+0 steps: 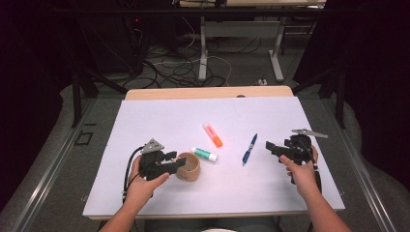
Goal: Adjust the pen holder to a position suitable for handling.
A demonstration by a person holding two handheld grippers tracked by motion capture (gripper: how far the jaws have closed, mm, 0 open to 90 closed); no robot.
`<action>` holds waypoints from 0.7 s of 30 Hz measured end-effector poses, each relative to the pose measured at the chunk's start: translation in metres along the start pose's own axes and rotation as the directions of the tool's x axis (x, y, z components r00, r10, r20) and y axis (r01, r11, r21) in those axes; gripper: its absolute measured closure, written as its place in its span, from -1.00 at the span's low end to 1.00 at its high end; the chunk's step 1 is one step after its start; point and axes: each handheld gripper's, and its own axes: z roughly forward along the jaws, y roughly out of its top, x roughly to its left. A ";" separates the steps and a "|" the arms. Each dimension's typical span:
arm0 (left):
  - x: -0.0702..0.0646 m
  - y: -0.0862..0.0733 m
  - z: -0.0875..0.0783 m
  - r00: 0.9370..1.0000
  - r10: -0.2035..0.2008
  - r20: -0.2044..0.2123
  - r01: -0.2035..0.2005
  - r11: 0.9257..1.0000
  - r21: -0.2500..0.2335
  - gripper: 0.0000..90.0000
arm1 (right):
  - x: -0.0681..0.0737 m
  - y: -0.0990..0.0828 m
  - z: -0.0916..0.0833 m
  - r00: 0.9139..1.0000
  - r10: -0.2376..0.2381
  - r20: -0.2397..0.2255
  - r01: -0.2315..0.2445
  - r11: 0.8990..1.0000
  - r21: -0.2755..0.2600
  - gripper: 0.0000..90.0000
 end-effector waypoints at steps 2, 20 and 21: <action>0.000 0.000 0.000 1.000 0.008 0.006 -0.008 1.000 0.004 0.14 | 0.000 0.000 0.000 1.000 0.000 -0.001 0.000 1.000 0.002 -0.65; -0.020 0.001 -0.008 0.979 -0.146 -0.143 0.157 0.985 0.069 0.25 | 0.001 0.000 0.002 1.000 -0.010 -0.006 0.010 1.000 0.014 -0.65; -0.022 0.001 -0.008 0.974 -0.166 -0.156 0.179 0.982 0.068 0.25 | 0.001 -0.001 0.002 1.000 -0.010 -0.004 0.010 1.000 0.010 -0.65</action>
